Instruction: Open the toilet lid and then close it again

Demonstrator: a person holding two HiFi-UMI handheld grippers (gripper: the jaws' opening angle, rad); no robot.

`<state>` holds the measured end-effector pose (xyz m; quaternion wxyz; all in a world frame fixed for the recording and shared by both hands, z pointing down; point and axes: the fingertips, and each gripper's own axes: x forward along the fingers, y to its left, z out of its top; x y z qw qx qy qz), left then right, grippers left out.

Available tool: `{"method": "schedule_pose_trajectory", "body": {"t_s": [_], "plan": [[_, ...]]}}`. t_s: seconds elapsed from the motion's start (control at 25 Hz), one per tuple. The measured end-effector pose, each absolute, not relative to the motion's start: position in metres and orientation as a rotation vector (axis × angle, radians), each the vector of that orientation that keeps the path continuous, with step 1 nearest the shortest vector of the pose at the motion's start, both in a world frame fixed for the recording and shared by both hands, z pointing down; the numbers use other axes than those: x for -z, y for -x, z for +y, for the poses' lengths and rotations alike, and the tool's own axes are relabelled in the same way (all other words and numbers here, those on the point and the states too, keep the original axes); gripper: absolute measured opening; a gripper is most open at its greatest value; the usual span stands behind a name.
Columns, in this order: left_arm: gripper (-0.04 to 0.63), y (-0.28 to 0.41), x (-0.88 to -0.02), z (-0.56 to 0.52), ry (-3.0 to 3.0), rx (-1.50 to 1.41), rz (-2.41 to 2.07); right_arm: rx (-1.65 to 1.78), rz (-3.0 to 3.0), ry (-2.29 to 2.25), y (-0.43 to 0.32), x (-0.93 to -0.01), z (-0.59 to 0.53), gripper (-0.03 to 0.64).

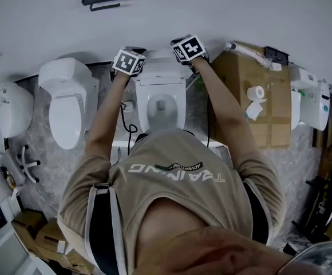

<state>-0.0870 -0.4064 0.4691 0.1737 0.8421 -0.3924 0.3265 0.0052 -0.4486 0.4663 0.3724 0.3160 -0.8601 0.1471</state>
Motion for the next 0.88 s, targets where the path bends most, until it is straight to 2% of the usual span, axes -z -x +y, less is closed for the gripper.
{"method": "schedule_pose_trajectory", "body": {"t_s": [0.88], "plan": [[0.005, 0.076, -0.501, -0.266, -2.327, -0.831, -0.980, -0.492, -2.183, -0.757, -0.032, -0.515, -0.315, 0.011]]}}
